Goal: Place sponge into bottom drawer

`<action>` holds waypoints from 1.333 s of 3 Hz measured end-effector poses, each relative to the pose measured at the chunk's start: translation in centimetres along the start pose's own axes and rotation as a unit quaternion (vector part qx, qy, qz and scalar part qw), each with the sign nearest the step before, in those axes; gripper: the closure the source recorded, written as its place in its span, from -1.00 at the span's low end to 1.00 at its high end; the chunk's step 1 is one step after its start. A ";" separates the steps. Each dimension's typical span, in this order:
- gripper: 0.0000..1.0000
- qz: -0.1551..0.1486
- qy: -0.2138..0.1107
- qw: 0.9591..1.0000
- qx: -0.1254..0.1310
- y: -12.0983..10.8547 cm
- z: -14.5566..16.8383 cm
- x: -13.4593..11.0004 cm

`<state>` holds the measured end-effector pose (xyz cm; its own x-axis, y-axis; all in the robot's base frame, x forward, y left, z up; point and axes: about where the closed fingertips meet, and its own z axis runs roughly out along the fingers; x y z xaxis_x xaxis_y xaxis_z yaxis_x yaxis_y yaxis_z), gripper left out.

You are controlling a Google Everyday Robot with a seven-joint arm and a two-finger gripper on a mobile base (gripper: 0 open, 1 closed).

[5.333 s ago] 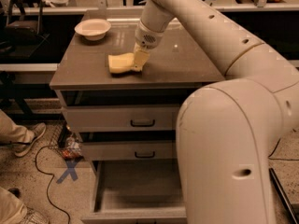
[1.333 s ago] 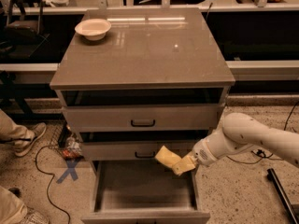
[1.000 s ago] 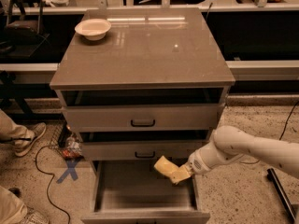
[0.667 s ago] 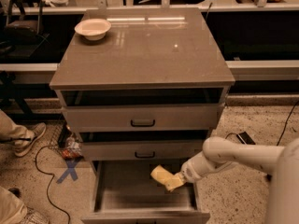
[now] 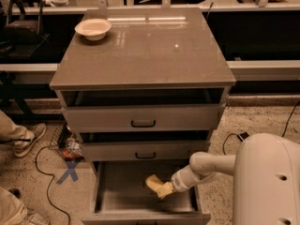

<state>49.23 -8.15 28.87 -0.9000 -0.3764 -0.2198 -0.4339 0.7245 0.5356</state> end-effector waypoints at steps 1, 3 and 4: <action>-0.13 0.021 -0.013 1.000 0.000 -1.3 3.2 -0.8; -0.99 0.044 -0.033 0.999 -0.003 -2.4 4.6 -0.9; -1.00 0.067 -0.052 0.996 0.008 -3.6 3.1 0.6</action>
Offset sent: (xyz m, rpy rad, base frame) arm 0.0255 0.0116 -0.0521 0.0294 -0.0098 -0.1220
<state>50.12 -9.18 24.23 -0.9493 -0.2137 -0.2304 -0.3085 0.7738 0.5533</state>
